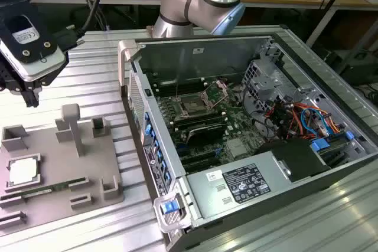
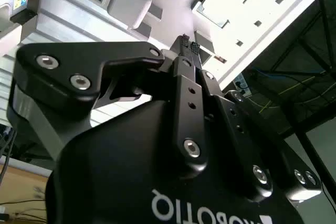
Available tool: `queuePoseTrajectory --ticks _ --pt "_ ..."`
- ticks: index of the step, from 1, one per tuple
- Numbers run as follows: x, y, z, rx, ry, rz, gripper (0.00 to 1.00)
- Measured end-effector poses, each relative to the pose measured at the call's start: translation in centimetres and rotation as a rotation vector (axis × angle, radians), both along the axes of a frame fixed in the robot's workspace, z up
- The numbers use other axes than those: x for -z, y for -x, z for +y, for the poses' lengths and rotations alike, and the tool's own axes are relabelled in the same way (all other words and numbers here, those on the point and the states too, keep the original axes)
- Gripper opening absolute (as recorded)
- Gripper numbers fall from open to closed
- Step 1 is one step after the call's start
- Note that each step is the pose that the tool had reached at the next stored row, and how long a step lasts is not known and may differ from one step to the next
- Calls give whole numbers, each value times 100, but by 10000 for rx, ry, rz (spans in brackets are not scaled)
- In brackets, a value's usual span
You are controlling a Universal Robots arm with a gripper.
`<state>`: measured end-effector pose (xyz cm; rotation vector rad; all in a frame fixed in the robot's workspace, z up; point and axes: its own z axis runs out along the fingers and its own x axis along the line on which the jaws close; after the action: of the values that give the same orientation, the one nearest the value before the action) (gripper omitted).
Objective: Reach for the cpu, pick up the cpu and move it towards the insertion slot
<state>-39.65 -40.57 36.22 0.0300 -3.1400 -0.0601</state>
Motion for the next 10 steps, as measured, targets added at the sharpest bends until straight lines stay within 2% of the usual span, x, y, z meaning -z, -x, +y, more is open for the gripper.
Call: queuePoseTrajectory --ticks 2,4,10 --pt "0 0 0 0 1 0 11" --pt "0 49 0 1 0 1 11" --pt "2 105 0 0 1 0 11"
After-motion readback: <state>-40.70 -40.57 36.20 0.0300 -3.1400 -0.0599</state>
